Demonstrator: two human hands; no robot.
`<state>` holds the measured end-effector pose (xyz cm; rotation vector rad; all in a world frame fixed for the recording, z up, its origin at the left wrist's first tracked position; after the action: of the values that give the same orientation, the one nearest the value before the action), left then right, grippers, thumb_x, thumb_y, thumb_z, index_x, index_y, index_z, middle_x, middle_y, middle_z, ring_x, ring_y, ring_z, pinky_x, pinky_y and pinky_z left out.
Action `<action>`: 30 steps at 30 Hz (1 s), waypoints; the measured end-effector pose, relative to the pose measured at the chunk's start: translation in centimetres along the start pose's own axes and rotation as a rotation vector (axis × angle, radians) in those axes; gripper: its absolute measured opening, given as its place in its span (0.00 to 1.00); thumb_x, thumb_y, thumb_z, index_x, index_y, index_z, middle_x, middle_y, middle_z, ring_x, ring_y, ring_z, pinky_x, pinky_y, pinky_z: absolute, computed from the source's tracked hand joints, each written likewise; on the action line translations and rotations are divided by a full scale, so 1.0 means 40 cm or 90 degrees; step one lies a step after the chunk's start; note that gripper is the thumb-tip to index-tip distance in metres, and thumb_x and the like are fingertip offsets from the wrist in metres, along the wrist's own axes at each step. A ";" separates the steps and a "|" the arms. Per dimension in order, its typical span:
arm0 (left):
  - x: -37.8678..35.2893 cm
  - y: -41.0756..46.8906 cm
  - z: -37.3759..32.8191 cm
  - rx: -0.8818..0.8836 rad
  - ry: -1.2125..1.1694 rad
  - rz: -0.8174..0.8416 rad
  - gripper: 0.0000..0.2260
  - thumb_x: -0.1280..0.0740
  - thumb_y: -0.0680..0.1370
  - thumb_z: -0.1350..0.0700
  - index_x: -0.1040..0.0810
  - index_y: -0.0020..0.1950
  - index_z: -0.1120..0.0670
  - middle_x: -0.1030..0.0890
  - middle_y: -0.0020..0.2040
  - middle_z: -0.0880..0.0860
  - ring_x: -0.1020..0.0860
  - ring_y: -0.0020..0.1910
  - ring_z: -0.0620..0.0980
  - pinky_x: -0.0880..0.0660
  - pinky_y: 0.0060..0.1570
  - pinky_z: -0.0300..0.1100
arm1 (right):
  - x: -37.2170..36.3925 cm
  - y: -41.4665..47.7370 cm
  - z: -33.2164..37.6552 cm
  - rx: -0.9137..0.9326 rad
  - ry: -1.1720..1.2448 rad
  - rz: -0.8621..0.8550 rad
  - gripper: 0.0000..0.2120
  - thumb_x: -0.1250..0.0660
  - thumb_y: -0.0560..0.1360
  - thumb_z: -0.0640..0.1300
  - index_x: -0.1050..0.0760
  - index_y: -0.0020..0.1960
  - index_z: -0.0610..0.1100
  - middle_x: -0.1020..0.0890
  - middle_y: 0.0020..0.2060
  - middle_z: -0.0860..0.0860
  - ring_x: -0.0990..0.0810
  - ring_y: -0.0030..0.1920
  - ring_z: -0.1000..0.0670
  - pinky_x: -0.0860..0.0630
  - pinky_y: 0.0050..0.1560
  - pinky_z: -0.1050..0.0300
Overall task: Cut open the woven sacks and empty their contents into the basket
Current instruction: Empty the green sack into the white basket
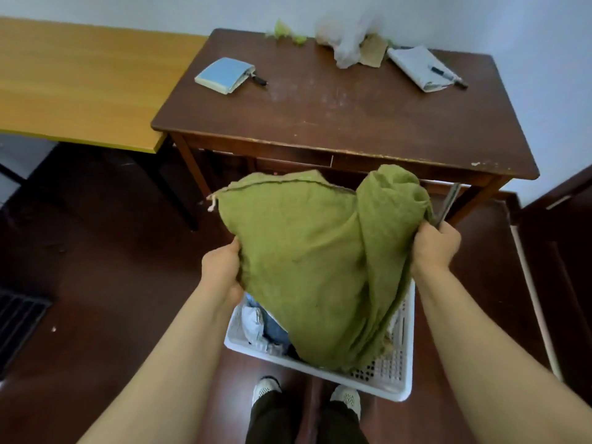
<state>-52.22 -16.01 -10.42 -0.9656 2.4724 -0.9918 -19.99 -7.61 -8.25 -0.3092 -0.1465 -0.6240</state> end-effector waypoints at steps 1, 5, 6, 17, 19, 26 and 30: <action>-0.017 -0.009 0.000 0.011 -0.015 0.028 0.08 0.35 0.79 0.56 0.22 0.43 0.59 0.18 0.46 0.58 0.20 0.45 0.55 0.23 0.51 0.53 | 0.011 0.003 0.003 -0.005 -0.026 -0.030 0.08 0.38 0.71 0.35 0.25 0.34 0.42 0.27 0.29 0.51 0.29 0.33 0.51 0.33 0.36 0.55; -0.048 -0.023 -0.017 0.015 -0.030 0.096 0.10 0.34 0.79 0.55 0.20 0.52 0.62 0.17 0.49 0.58 0.18 0.49 0.56 0.22 0.53 0.54 | 0.038 0.018 0.020 0.053 -0.053 -0.082 0.08 0.39 0.73 0.34 0.27 0.36 0.41 0.28 0.31 0.48 0.31 0.34 0.51 0.35 0.36 0.56; -0.051 -0.019 -0.022 0.028 -0.050 0.106 0.11 0.34 0.79 0.54 0.20 0.55 0.61 0.17 0.52 0.58 0.19 0.52 0.57 0.22 0.54 0.54 | 0.038 0.018 0.031 0.068 -0.096 -0.072 0.07 0.40 0.73 0.34 0.27 0.37 0.39 0.28 0.32 0.45 0.30 0.35 0.49 0.36 0.37 0.55; 0.113 0.051 0.030 0.064 -0.147 -0.147 0.03 0.36 0.80 0.59 0.23 0.49 0.56 0.23 0.41 0.51 0.24 0.38 0.49 0.25 0.40 0.46 | -0.049 -0.016 0.069 0.124 -0.125 0.017 0.10 0.38 0.73 0.35 0.27 0.33 0.40 0.28 0.28 0.48 0.31 0.31 0.50 0.36 0.35 0.54; 0.096 0.049 0.074 0.035 -0.112 -0.015 0.27 0.35 0.73 0.57 0.34 0.72 0.58 0.22 0.49 0.54 0.24 0.45 0.50 0.25 0.49 0.46 | -0.099 -0.049 0.026 0.092 -0.156 0.095 0.12 0.36 0.73 0.37 0.28 0.31 0.38 0.29 0.27 0.49 0.32 0.31 0.50 0.36 0.34 0.54; -0.036 -0.015 0.269 -0.073 0.516 0.150 0.54 0.21 0.65 0.46 0.56 0.79 0.46 0.62 0.77 0.57 0.55 0.77 0.54 0.49 0.73 0.48 | -0.256 -0.240 -0.107 0.003 -0.186 0.391 0.11 0.33 0.73 0.39 0.27 0.32 0.45 0.24 0.30 0.47 0.24 0.35 0.47 0.28 0.37 0.51; -0.035 0.070 0.293 -0.082 0.346 -0.040 0.17 0.33 0.77 0.57 0.26 0.63 0.65 0.24 0.61 0.65 0.26 0.61 0.62 0.30 0.57 0.49 | -0.279 -0.303 -0.167 -0.023 -0.188 0.500 0.06 0.32 0.72 0.34 0.21 0.39 0.42 0.22 0.33 0.48 0.24 0.35 0.51 0.25 0.40 0.56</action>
<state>-46.70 -19.31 -20.71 -0.9077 2.9932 -1.2662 -35.89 -12.95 -14.16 -0.4574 -0.2767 0.2012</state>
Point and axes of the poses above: each hand's wrist, its own y-axis towards the middle knuckle, its own x-axis out of the back of the hand, z = x × y, the point moved 4 cm from there along y, towards the middle knuckle
